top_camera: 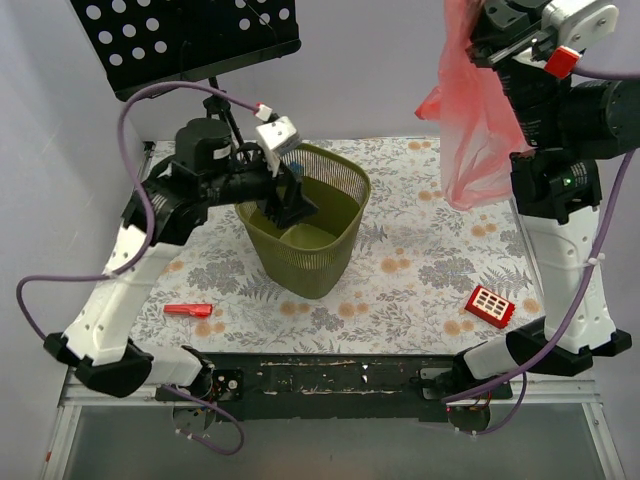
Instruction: Put the trash bags into the trash bin
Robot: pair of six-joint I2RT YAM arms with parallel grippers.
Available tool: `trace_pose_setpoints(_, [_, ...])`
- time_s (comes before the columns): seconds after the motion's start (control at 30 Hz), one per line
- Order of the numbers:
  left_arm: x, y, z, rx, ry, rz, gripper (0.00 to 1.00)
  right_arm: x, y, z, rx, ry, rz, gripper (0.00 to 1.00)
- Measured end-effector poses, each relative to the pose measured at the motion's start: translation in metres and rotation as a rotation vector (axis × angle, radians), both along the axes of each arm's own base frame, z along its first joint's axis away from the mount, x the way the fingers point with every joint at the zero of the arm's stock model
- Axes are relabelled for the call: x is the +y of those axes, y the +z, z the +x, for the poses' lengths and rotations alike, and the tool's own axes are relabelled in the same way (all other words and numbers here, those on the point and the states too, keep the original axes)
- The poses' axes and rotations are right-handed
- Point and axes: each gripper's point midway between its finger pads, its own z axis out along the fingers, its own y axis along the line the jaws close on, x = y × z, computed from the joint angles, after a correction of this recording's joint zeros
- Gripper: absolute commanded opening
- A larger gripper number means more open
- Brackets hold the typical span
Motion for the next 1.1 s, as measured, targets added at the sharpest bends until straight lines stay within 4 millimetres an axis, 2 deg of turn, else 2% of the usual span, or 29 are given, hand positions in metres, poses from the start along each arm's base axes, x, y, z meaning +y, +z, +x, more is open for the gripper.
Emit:
trace_pose_setpoints(0.2, [0.041, 0.038, -0.014, -0.244, 0.066, 0.029, 0.73, 0.058, -0.001, -0.013, 0.004, 0.202, -0.013, 0.01])
trace_pose_setpoints(0.37, [0.074, 0.055, -0.002, -0.414, 0.197, 0.108, 0.76, 0.099, -0.002, -0.028, 0.006, 0.324, 0.002, 0.01])
trace_pose_setpoints(0.47, [0.097, 0.064, 0.003, -0.494, 0.284, 0.151, 0.76, 0.110, -0.002, -0.038, 0.005, 0.367, 0.012, 0.01])
trace_pose_setpoints(0.6, [0.116, 0.072, 0.001, -0.547, 0.340, 0.177, 0.76, 0.111, 0.004, -0.045, -0.005, 0.386, 0.039, 0.01])
trace_pose_setpoints(0.77, [0.127, 0.072, -0.001, -0.568, 0.366, 0.193, 0.76, 0.115, 0.002, -0.045, 0.016, 0.405, 0.060, 0.01])
trace_pose_setpoints(0.9, [0.129, 0.068, 0.001, -0.563, 0.374, 0.202, 0.75, 0.129, -0.019, -0.037, 0.065, 0.412, 0.032, 0.01])
trace_pose_setpoints(1.0, [0.125, 0.054, 0.002, -0.543, 0.358, 0.208, 0.72, 0.140, -0.036, -0.028, 0.115, 0.413, 0.003, 0.01])
trace_pose_setpoints(1.1, [0.118, 0.027, 0.003, -0.503, 0.321, 0.223, 0.66, 0.145, -0.046, -0.024, 0.156, 0.412, -0.011, 0.01])
